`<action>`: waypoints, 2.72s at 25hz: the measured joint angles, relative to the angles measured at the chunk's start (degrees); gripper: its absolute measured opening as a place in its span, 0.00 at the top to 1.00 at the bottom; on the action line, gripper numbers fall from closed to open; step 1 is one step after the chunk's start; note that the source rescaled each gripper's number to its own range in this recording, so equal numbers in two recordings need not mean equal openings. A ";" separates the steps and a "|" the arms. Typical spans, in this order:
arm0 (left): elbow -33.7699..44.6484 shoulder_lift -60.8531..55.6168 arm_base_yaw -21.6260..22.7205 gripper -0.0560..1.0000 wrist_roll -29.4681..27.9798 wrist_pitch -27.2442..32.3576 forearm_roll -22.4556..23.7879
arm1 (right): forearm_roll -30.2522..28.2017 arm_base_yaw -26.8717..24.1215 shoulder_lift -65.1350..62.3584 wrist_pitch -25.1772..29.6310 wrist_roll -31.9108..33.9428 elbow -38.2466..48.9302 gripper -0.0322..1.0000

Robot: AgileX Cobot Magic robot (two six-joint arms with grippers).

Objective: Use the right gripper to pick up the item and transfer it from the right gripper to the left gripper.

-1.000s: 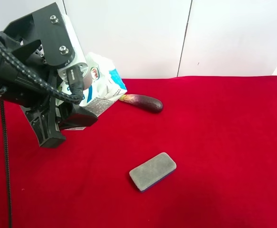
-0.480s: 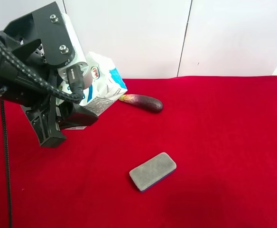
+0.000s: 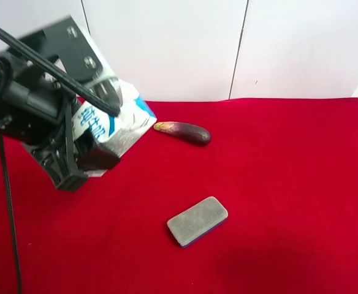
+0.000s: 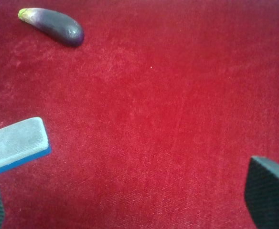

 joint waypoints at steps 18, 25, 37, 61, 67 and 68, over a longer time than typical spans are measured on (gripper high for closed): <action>0.00 19.92 30.88 0.94 -8.38 4.68 -1.23 | 0.00 0.00 0.00 0.00 0.00 0.00 0.00; 0.00 23.83 33.77 0.94 -8.45 -0.45 -1.39 | 0.00 0.00 0.00 0.00 0.00 0.00 0.00; 0.00 28.77 33.77 0.94 -8.18 -5.61 -1.89 | 0.00 0.00 0.00 0.00 0.00 0.00 0.00; -9.35 20.20 33.77 0.00 -8.40 15.29 -2.05 | 0.00 0.00 0.00 0.00 0.00 0.00 0.00; -10.57 8.90 33.77 0.00 -9.08 25.09 -2.05 | 0.00 0.00 0.00 0.00 0.00 0.00 0.00; -10.57 6.52 33.77 0.00 -9.13 26.30 -2.05 | 0.00 0.00 0.00 0.00 0.00 0.00 0.00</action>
